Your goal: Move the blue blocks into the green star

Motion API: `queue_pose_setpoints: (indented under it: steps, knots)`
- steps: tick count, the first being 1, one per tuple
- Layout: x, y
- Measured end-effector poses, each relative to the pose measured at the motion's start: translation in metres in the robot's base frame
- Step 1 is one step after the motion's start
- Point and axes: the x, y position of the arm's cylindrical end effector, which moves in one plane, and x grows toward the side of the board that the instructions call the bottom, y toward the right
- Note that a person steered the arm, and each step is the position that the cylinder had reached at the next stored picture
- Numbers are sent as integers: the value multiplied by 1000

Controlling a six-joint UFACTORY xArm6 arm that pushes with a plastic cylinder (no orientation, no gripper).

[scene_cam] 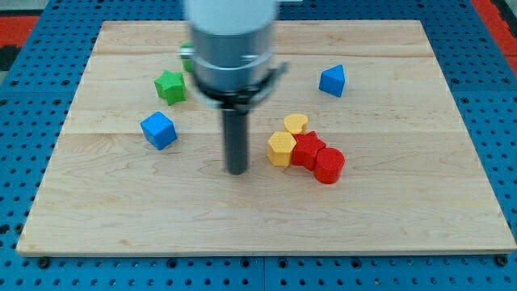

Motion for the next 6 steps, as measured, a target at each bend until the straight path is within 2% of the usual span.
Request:
queue_pose_setpoints:
  steps: [1,2,3,4,6]
  knots:
    - [-13,-97]
    - [-63,-60]
    - [-107,-48]
    - [-130,-61]
    - [-114,-64]
